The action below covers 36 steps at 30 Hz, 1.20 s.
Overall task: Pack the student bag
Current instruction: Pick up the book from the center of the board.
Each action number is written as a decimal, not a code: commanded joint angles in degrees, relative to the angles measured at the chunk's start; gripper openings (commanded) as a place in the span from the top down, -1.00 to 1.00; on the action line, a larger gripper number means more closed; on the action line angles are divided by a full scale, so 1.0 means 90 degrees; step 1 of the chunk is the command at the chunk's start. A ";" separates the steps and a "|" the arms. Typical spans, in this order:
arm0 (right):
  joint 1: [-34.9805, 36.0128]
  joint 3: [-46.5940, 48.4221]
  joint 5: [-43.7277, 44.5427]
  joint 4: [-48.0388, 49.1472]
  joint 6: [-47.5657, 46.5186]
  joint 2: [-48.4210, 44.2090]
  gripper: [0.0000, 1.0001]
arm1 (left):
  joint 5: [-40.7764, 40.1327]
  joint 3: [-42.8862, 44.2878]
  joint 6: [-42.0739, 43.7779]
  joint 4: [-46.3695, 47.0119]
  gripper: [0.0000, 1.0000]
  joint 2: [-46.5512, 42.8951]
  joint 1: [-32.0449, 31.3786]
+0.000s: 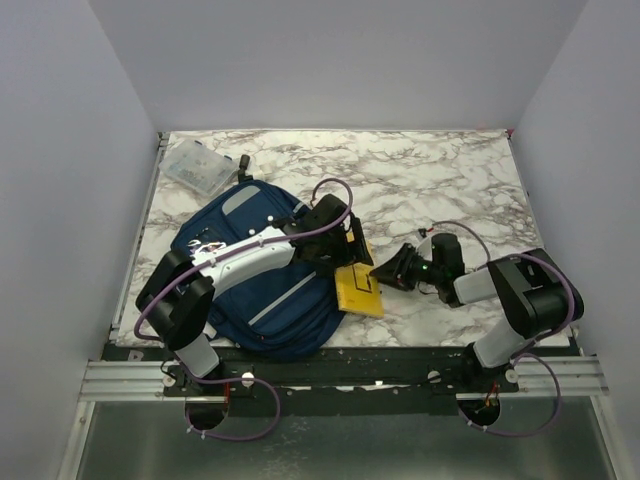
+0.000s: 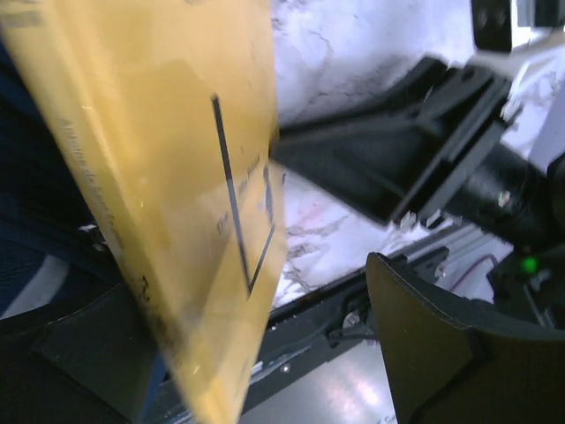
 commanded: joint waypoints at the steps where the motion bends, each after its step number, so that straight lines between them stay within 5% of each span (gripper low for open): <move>1: 0.0769 -0.0445 -0.0405 0.1108 0.1338 0.0157 0.27 | -0.0639 -0.0216 -0.0435 0.0784 -0.78 -0.0087 -0.0061; 7: 0.0988 -0.0665 -0.0395 0.2129 0.1761 0.0646 0.29 | -0.1178 -0.0524 -0.0283 0.0812 -0.53 -0.0499 -0.0076; 11: 0.0983 -0.0617 -0.0379 0.1983 0.1606 0.0555 0.30 | -0.1189 -0.0588 0.0193 0.0713 0.10 -0.0603 -0.0067; 17: 0.0988 -0.0065 -0.0029 -0.0088 0.0336 -0.0258 0.12 | -0.1089 -0.0581 0.1194 0.0632 1.00 -0.0725 -0.0032; 23: 0.0983 0.0772 0.0742 -0.2631 -0.0978 -0.1457 -0.24 | -0.0620 -0.0506 0.2539 0.0465 1.00 -0.1268 0.0039; 30: 0.0989 0.2160 0.0715 -0.4960 -0.2438 -0.2455 -0.58 | 0.0913 -0.0570 0.4344 -0.0269 1.00 -0.2835 0.0143; 36: 0.0987 0.2808 -0.1146 -0.5533 -0.2804 -0.3485 -1.00 | 0.1825 -0.0459 0.5221 -0.1518 1.00 -0.3679 0.0279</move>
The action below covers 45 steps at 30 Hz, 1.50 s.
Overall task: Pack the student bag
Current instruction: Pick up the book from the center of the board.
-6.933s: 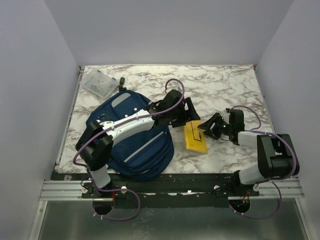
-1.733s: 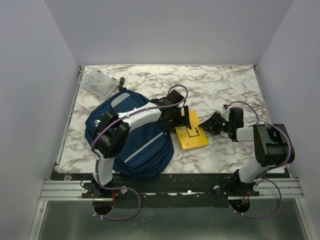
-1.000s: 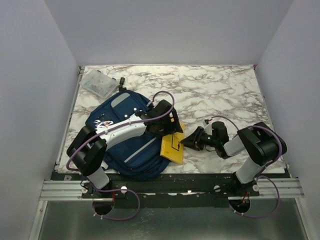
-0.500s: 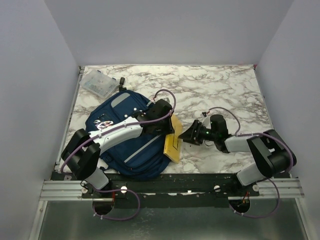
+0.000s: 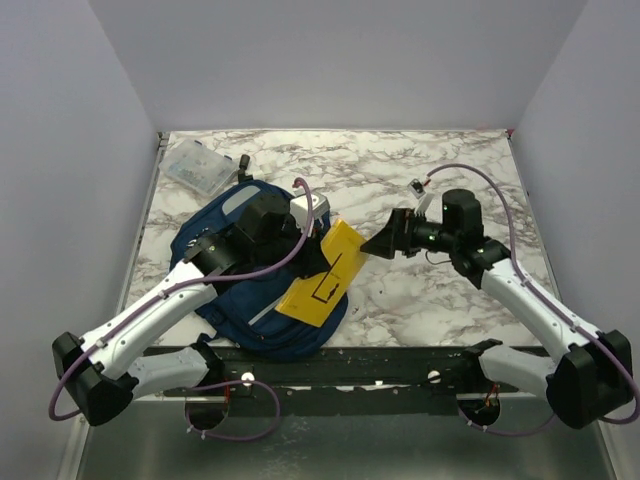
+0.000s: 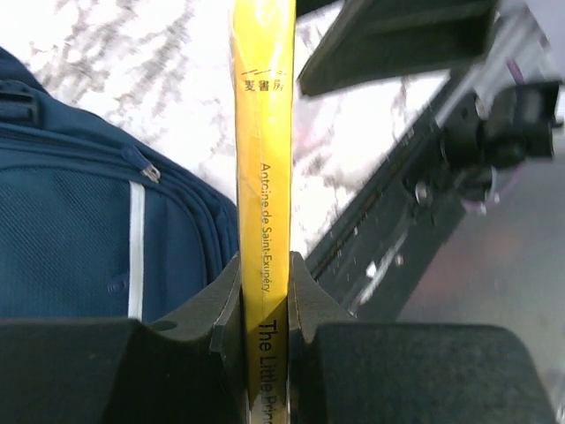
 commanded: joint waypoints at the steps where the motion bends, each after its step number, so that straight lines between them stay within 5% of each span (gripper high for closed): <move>1: 0.0019 0.0245 -0.1729 -0.0638 -0.0309 -0.0703 -1.00 | 0.1539 0.0094 0.1104 -0.0886 1.00 -0.0608 0.0055; 7: 0.0136 0.0455 -0.2855 -0.0704 -0.0566 -0.1155 -1.00 | 0.2435 -0.0310 0.1478 -0.0921 1.00 -0.1169 0.0065; 15: 0.1895 0.1726 -0.2828 -0.1566 -0.1278 0.0192 -0.96 | 0.3611 -0.0195 0.1509 -0.0743 1.00 -0.1283 0.0064; 20: 0.2161 0.1143 -0.3260 -0.0158 -0.0441 0.0291 -0.39 | 0.3695 -0.0374 0.1345 -0.0709 1.00 -0.1525 0.0065; 23: 0.2165 0.1009 -0.3445 -0.0124 -0.0418 0.0257 0.30 | 0.3451 -0.0446 0.1319 -0.0735 1.00 -0.1677 0.0065; 28: 0.2179 0.0257 -0.3618 0.1704 0.0784 0.0162 0.64 | 0.2722 -0.0396 0.0902 -0.0608 1.00 -0.1635 0.0099; 30: 0.2179 0.0135 -0.3001 0.2136 0.1288 0.0056 0.98 | 0.2230 -0.0256 0.0481 -0.0688 0.54 -0.1618 0.0257; 33: 0.2179 -0.0090 -0.1836 0.2358 0.2123 -0.0172 0.99 | 0.0948 -0.0141 -0.0349 -0.0859 -0.52 -0.1746 0.0585; 34: 0.2165 -0.0109 -0.1173 0.1916 0.2361 -0.0265 0.99 | 0.0286 -0.0109 -0.0594 -0.0960 -0.69 -0.1794 0.0648; 39: 0.2129 -0.0035 0.1753 -0.0358 0.2808 -0.1054 0.99 | -0.2312 -0.0453 -0.1577 -0.1544 -0.89 -0.1897 0.0760; 45: 0.2115 0.0090 0.5295 -0.2257 0.1854 -0.2839 0.99 | -0.0835 -0.1120 -0.1566 -0.0895 -0.57 -0.1546 0.0579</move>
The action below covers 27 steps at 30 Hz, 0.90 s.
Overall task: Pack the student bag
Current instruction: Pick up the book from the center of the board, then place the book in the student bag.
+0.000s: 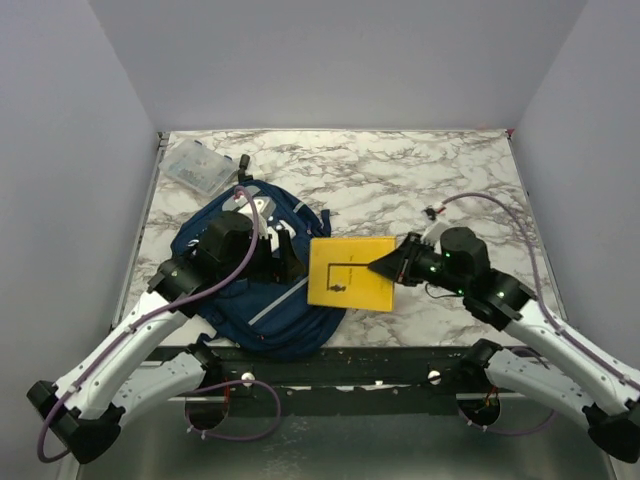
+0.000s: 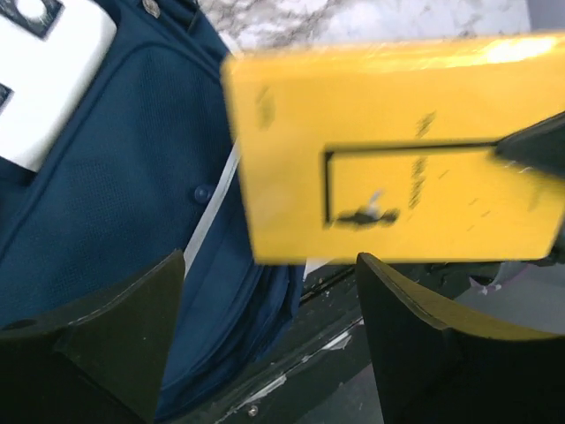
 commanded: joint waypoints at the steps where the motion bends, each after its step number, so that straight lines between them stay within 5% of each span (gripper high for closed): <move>1: -0.0034 0.0341 0.3579 -0.1579 -0.0523 -0.1296 0.99 | 0.0150 -0.0620 -0.0341 0.0500 -0.57 0.0421 -0.0380; 6: -0.0041 0.1156 0.5459 -0.3132 -0.0764 -0.1799 0.99 | -0.1850 -0.0366 -0.0509 0.0288 -0.86 0.1877 -0.2027; 16: -0.0033 0.1022 0.5057 -0.3203 -0.0720 -0.2970 0.99 | -0.5054 0.1371 -0.1109 -0.1883 -0.80 0.5292 -0.3193; 22: -0.0034 0.0923 0.4925 -0.3331 -0.0625 -0.3334 0.99 | -0.5343 0.1330 -0.1285 -0.2079 -0.60 0.5691 -0.3261; 27: -0.0034 0.0979 0.4682 -0.3279 -0.0657 -0.3233 0.99 | -0.4846 0.1408 -0.0967 -0.1658 -0.69 0.6004 -0.3270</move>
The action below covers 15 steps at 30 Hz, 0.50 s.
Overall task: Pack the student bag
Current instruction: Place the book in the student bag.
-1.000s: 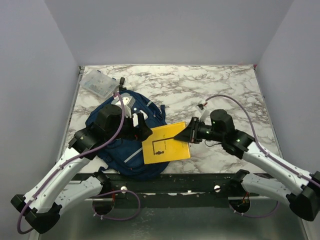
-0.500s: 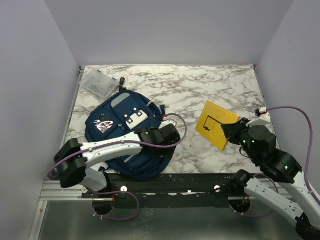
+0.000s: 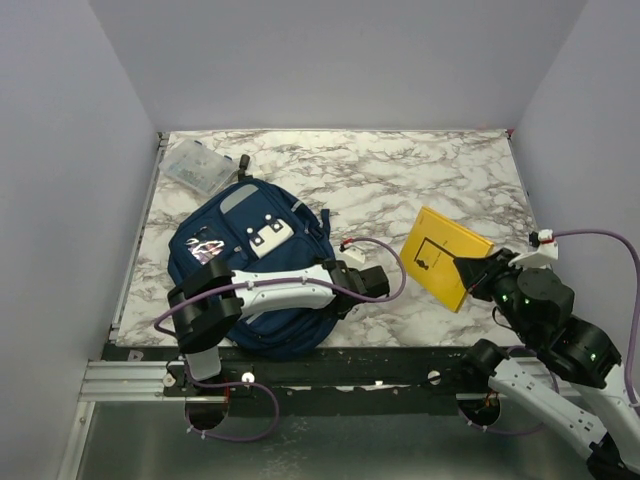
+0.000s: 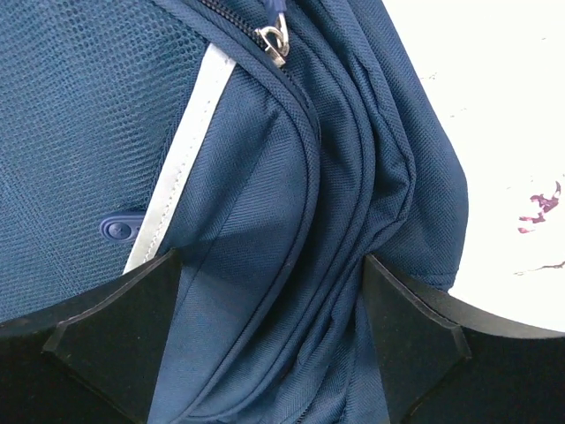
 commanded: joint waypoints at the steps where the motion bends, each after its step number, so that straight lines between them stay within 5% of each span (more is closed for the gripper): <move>1: 0.0019 0.0020 -0.0320 0.0466 0.0083 0.0031 0.99 | -0.0261 0.0079 0.0248 -0.0207 -0.69 0.0433 0.0081; 3: 0.0013 -0.0017 -0.0471 0.0482 0.0143 0.0113 0.99 | -0.0144 0.0307 0.0193 -0.0386 -0.44 0.0711 0.0081; 8: 0.0014 -0.0145 -0.0754 0.0286 0.0476 0.0007 0.99 | -0.0320 0.0418 0.0065 -0.0400 1.00 0.0707 0.0076; 15: 0.0015 -0.0134 -0.1165 0.0185 0.0944 0.0032 0.99 | -0.0211 0.0804 0.0535 -0.0414 1.00 -0.0518 0.0208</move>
